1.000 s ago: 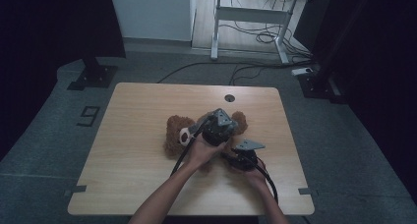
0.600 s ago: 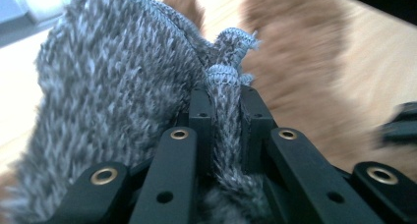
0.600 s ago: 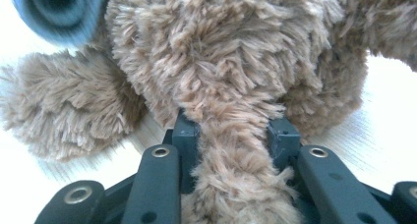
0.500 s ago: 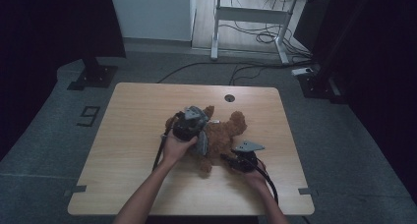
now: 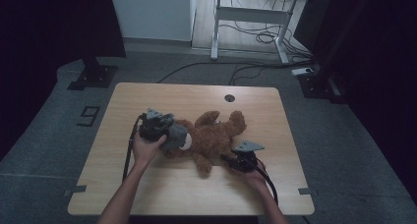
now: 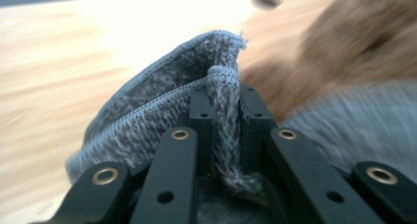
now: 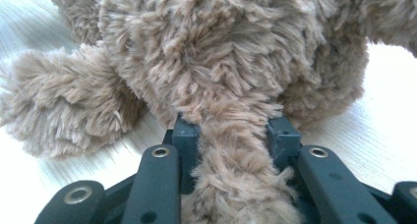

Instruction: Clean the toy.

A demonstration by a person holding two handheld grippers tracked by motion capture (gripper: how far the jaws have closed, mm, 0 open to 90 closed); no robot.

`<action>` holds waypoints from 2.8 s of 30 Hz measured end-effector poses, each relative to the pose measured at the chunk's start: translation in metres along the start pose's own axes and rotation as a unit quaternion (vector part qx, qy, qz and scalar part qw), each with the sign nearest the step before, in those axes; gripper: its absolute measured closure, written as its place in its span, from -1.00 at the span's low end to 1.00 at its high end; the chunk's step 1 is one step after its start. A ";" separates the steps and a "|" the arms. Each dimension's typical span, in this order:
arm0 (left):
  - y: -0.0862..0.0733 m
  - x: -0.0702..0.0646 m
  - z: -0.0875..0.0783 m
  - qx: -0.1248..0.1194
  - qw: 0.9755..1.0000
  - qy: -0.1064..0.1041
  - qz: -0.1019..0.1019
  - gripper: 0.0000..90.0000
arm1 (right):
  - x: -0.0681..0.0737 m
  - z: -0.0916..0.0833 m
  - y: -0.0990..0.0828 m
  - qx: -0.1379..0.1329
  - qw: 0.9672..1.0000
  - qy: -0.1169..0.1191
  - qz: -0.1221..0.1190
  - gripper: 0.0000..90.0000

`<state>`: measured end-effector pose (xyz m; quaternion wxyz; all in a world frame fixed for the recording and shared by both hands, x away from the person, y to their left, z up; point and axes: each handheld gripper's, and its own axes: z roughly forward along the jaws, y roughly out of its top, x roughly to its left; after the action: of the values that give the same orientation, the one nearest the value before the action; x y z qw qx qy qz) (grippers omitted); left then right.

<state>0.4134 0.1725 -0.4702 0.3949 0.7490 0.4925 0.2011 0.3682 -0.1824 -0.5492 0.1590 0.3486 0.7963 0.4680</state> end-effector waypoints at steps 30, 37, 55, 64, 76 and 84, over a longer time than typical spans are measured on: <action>0.060 -0.047 0.034 0.016 0.996 -0.084 0.020 0.75 | -0.007 -0.001 0.003 -0.001 1.000 -0.021 0.000 0.44; 0.036 -0.047 0.045 0.024 0.994 -0.107 0.004 0.75 | -0.003 -0.001 0.003 0.000 1.000 -0.029 -0.010 0.38; -0.021 -0.071 0.012 -0.065 0.993 -0.096 0.029 0.76 | -0.019 -0.058 0.025 -0.085 0.992 -0.065 0.068 -0.54; -0.030 -0.074 0.007 -0.081 0.992 -0.095 0.029 0.76 | -0.033 -0.045 0.058 -0.084 0.990 -0.060 0.101 -0.53; -0.039 -0.082 0.000 -0.090 0.991 -0.096 0.029 0.76 | -0.018 -0.051 0.023 -0.090 0.988 -0.066 0.104 0.55; -0.037 -0.084 -0.007 -0.084 0.991 -0.105 0.019 0.76 | -0.020 -0.054 0.012 -0.077 0.992 -0.054 0.080 0.65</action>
<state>0.3502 0.1078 -0.4878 0.5019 0.7396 0.4151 0.1697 0.3561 -0.2274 -0.5125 0.1902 0.4226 0.7178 0.5196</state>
